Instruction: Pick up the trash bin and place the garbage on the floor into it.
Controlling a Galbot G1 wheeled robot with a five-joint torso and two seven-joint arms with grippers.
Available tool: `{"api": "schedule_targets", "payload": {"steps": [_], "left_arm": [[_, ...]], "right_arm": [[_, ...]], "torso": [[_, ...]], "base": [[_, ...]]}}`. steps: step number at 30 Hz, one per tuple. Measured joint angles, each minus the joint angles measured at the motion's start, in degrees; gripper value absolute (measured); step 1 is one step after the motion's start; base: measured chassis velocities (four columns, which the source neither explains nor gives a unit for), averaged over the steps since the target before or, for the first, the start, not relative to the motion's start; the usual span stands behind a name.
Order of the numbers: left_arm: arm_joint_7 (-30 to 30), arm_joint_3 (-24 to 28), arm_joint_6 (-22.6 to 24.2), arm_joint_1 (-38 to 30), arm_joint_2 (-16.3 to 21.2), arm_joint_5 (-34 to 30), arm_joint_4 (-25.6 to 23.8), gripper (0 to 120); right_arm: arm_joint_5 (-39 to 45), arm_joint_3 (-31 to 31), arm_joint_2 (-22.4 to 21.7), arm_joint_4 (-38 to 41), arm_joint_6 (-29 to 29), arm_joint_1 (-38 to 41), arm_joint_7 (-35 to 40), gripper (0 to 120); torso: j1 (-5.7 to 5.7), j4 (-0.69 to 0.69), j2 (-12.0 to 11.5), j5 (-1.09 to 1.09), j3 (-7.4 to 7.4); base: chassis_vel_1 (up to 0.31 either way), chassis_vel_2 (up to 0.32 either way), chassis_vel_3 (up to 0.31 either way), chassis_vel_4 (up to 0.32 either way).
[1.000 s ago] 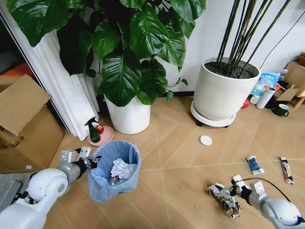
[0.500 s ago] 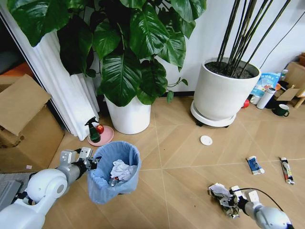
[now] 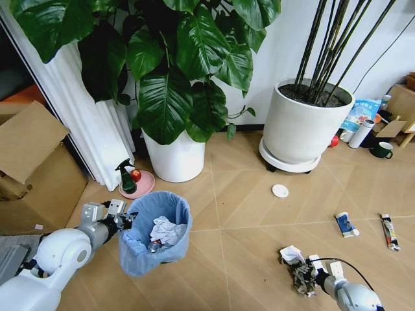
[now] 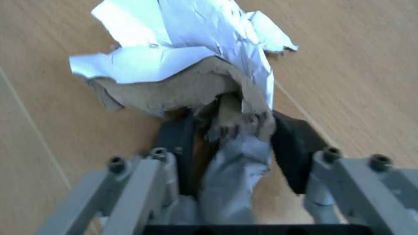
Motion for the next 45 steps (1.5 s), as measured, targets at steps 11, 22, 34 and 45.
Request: {"api": "schedule_targets", "payload": {"steps": [11, 22, 34, 45], "left_arm": [[-0.2, 0.0, 0.0, 0.4, 0.1, 0.0, -0.7, 0], [-0.3, 0.1, 0.0, 0.8, 0.7, 0.1, -1.5, 0], [-0.6, 1.1, 0.0, 0.7, 0.6, 0.5, -1.8, 0], [-0.8, 2.6, 0.0, -0.3, 0.0, 0.8, -2.2, 0]], "right_arm": [[-0.7, 0.8, 1.4, 0.0, 1.4, 0.4, 0.5, 0], [1.2, 5.2, -0.9, 10.0, 3.0, 0.2, 0.5, 0], [12.2, 2.4, -8.7, 33.6, -1.6, 0.8, 3.7, 0], [28.9, -11.6, -14.9, 46.1, -8.7, 16.9, 11.5, 0]], "torso": [[0.0, 0.01, 0.0, 0.09, 0.02], [0.01, 0.01, 0.0, 0.07, 0.02], [0.01, 0.01, 0.0, 0.04, 0.01], [0.01, 0.01, 0.0, 0.03, 0.01]], "base": [[0.0, 0.0, 0.0, 0.0], [0.0, 0.0, 0.0, 0.0], [0.0, 0.0, 0.0, 0.0], [0.0, 0.0, 0.0, 0.0]]}}
